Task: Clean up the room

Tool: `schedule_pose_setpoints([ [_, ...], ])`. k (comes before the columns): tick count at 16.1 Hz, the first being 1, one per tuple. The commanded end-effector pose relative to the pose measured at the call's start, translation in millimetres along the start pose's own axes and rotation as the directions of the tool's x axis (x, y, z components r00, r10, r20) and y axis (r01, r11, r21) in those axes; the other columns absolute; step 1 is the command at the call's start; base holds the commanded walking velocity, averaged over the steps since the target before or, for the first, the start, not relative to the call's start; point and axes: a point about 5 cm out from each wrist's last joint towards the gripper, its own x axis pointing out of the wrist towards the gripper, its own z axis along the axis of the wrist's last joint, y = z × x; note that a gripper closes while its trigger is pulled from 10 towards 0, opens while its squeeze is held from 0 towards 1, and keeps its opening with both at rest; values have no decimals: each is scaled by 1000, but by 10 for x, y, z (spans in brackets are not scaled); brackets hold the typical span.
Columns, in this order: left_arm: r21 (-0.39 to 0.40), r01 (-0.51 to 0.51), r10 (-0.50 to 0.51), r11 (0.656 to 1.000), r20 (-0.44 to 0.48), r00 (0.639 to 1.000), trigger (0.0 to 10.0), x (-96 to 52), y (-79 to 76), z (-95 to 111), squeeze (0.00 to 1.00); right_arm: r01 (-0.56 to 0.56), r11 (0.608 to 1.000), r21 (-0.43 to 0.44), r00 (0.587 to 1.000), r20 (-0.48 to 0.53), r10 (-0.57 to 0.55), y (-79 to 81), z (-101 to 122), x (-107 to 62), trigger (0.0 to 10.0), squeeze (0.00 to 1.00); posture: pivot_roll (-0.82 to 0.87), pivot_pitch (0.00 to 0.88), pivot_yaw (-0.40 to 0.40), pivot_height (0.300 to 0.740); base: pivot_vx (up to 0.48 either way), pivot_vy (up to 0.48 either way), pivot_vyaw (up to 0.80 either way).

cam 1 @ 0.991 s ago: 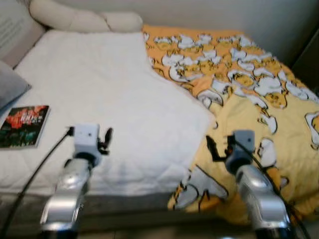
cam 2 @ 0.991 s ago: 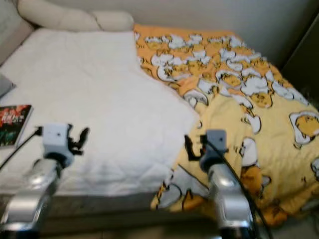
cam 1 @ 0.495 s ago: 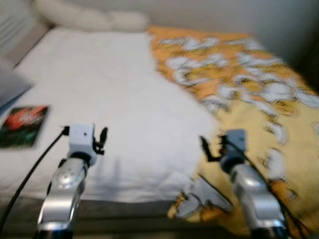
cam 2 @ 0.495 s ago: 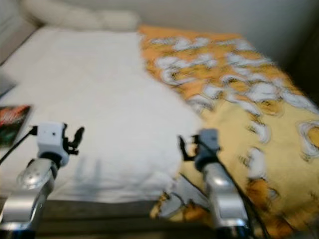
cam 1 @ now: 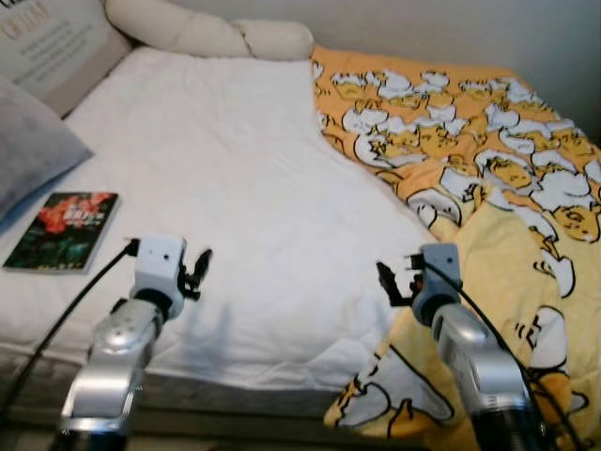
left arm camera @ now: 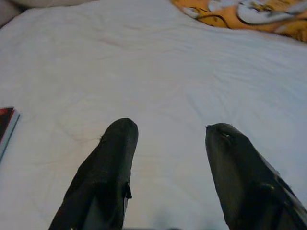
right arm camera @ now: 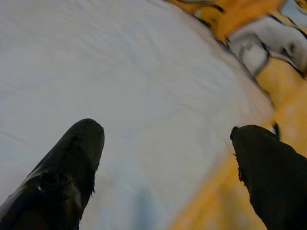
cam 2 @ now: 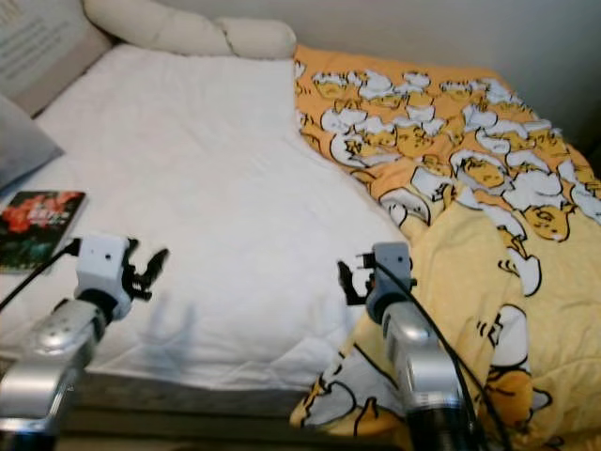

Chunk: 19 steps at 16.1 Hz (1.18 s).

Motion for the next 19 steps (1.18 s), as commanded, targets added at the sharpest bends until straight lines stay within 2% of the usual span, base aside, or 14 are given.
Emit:
schedule_pose_setpoints([
  [1,23,109,-108,994,-4,994,10000,8,-92,19,275,68,997,22,996,-53,-67,-161,-56,31,10000,1000,50,0,-57,740,0,0,0],
  [2,58,183,-182,981,-11,983,10000,-5,-109,44,275,102,994,43,990,-103,-97,-233,-103,84,10000,1000,50,0,-52,740,0,0,0],
  [3,91,249,-247,964,-34,968,10000,-26,-108,53,275,108,994,13,981,-166,-104,-280,-170,144,10000,1000,52,0,-47,740,0,0,0],
  [4,98,262,-259,960,-40,965,10000,-29,-105,54,275,109,994,4,978,-179,-106,-289,-183,156,10000,1000,52,0,-41,740,0,0,0],
  [5,114,303,-298,946,-59,953,10000,-39,-105,50,271,104,994,-21,970,-218,-106,-307,-228,187,10000,945,52,8,-33,740,0,0,0],
  [6,133,370,-361,919,-91,928,10000,-62,-117,36,267,102,995,-22,958,-268,-104,-323,-300,220,10000,0,54,22,-24,740,0,0,0],
  [7,140,399,-387,906,-105,916,10000,-72,-122,30,275,99,995,-22,952,-290,-102,-327,-331,232,10000,0,54,22,-24,740,0,0,0],
  [10,171,568,-539,805,-192,820,10000,-159,-141,32,275,94,994,-63,909,-401,-112,-373,-507,248,10000,0,64,71,-6,740,0,0,0],
  [11,174,595,-562,785,-207,801,10000,-182,-135,44,278,95,993,-68,898,-424,-115,-376,-550,239,3882,0,70,87,2,740,0,0,0],
  [12,175,606,-571,776,-214,793,10000,-196,-126,54,278,98,993,-59,892,-438,-114,-368,-572,238,2314,0,72,92,5,740,0,0,0],
  [13,181,614,-576,768,-223,786,10000,-198,-116,59,275,92,992,-81,885,-449,-119,-366,-595,233,0,0,74,96,8,740,0,0,0],
  [19,170,648,-605,743,-243,758,10000,-179,-143,52,275,34,990,-134,878,-470,-94,-359,-651,221,0,0,64,59,2,740,0,0,0],
])
